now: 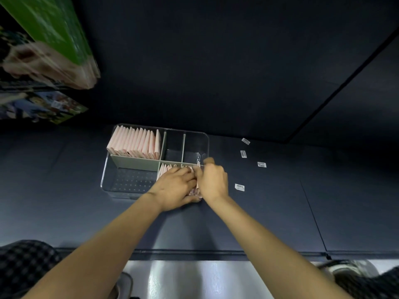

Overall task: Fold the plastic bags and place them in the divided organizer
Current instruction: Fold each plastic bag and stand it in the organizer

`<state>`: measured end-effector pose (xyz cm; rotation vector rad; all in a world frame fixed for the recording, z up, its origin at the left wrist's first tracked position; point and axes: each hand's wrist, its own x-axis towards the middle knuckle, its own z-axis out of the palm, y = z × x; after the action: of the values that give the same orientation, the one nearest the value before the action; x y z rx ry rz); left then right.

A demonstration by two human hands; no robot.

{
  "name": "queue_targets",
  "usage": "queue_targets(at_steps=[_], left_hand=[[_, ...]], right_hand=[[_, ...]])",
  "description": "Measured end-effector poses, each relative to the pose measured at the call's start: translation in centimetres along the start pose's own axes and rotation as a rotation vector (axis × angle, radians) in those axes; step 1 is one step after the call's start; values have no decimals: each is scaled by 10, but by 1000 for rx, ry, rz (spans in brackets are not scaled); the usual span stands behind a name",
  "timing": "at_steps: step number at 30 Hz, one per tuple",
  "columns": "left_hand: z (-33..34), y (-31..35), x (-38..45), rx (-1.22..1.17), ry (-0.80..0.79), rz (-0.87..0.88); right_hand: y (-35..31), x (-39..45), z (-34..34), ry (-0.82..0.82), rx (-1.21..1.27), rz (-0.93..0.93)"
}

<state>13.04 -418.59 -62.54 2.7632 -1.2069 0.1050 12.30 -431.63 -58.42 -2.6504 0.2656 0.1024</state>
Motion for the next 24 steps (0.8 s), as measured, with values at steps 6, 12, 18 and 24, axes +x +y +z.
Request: queue_targets(at_steps=[6,12,18,24], left_hand=[[3,2,-2,-20,-31,-69],[4,4,-6,-60,4,-143],[4,7,-7,-119,70,-197],[6,12,-6,-216,94,-314]], right_hand=[[20,-22,3,12,-69,34],[10,-11,6,-30,32,143],[10,-2,3,-265,-152,139],[19,-11,-2,-116,-191,56]])
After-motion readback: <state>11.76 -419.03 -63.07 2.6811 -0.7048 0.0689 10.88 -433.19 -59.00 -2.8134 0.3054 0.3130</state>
